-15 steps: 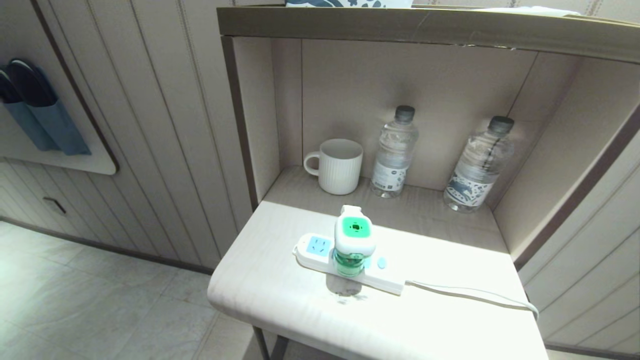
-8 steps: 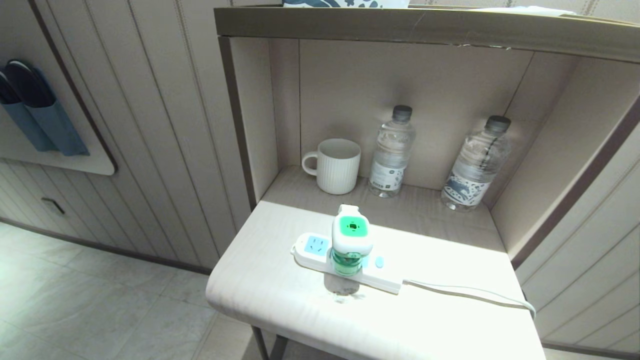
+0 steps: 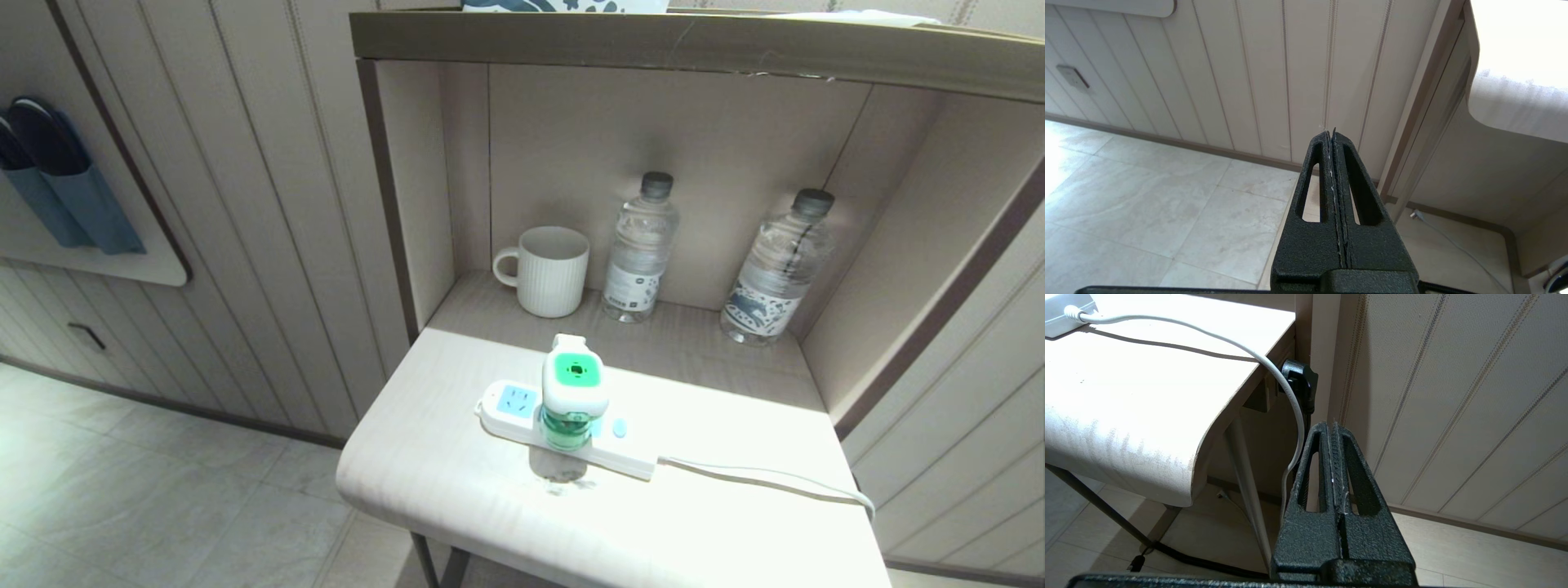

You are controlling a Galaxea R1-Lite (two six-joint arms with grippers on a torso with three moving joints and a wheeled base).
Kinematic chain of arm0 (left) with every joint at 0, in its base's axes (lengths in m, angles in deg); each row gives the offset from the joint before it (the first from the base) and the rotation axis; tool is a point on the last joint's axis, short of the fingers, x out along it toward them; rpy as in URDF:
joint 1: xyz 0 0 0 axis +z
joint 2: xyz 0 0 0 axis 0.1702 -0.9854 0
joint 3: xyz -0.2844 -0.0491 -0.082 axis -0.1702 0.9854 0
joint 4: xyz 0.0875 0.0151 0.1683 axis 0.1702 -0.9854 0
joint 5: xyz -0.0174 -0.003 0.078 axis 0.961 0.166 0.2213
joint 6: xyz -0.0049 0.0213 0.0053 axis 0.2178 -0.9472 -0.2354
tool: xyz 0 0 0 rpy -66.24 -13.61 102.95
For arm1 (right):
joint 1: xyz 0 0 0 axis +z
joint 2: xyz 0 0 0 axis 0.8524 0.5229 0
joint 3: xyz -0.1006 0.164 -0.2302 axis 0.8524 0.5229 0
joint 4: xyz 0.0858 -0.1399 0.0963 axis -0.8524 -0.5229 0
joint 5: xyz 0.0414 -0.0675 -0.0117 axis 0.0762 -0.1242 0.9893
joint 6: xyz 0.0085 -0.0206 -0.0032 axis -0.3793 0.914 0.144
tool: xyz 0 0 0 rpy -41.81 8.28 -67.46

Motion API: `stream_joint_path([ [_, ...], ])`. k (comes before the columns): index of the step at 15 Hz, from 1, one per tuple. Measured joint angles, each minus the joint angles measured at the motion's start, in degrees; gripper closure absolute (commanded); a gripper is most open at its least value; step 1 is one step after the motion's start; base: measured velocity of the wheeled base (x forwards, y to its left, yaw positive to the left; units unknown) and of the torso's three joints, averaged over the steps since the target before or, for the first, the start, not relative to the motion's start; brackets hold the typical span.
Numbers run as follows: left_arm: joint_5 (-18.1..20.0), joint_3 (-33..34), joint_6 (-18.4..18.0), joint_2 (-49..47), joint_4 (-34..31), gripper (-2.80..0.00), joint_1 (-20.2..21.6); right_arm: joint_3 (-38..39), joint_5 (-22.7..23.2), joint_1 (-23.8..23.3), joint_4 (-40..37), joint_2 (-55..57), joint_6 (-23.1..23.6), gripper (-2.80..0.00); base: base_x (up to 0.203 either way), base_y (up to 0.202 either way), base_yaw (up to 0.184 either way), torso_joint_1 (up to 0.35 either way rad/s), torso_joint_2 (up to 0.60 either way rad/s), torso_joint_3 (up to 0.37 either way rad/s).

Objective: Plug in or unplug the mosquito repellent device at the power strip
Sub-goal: Pick up the mosquito repellent liquid

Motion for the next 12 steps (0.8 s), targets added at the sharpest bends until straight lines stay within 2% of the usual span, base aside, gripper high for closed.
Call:
stream_joint_path([
  [6, 0.0, 0.0, -0.22, 0.0, 0.05, 0.0, 0.02, 0.0, 0.0, 0.0, 0.0, 0.0, -0.02, 0.0, 0.001, 0.012, 0.001, 0.0, 0.0, 0.001],
  [12, -0.02, 0.0, -0.27, 0.0, 0.07, 0.0, 0.03, 0.0, 0.01, 0.0, 0.01, 0.0, -0.02, 0.0, 0.001, 0.188, -0.003, 0.001, 0.0, 0.002],
])
